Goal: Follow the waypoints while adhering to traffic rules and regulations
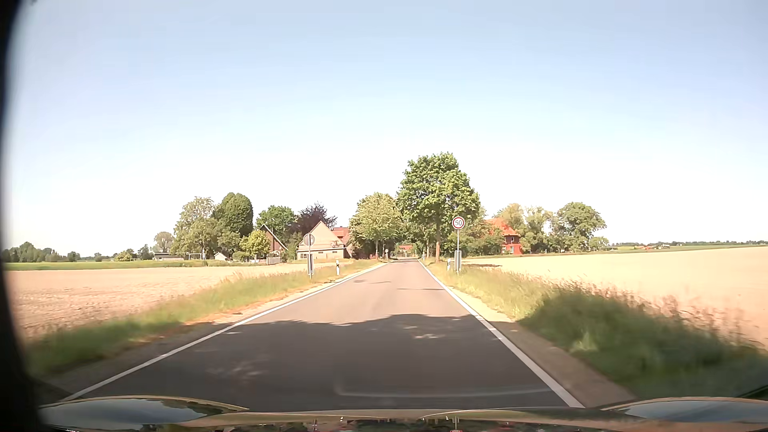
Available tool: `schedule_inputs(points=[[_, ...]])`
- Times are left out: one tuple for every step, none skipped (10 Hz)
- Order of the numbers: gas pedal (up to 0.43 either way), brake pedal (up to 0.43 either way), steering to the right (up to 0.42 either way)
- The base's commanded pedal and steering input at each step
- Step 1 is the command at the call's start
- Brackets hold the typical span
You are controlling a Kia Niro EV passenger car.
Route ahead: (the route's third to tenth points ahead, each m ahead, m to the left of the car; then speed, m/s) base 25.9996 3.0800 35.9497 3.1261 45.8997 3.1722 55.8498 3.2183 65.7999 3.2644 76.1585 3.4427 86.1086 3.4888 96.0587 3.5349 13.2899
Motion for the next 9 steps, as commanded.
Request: schedule_inputs(points=[[0.169,0.000,-0.001],[0.169,0.000,-0.002],[0.169,0.000,-0.001],[0.169,0.000,-0.002],[0.169,0.000,-0.002],[0.169,0.000,-0.002],[0.169,0.000,-0.001],[0.169,0.000,-0.002],[0.169,0.000,-0.002]])
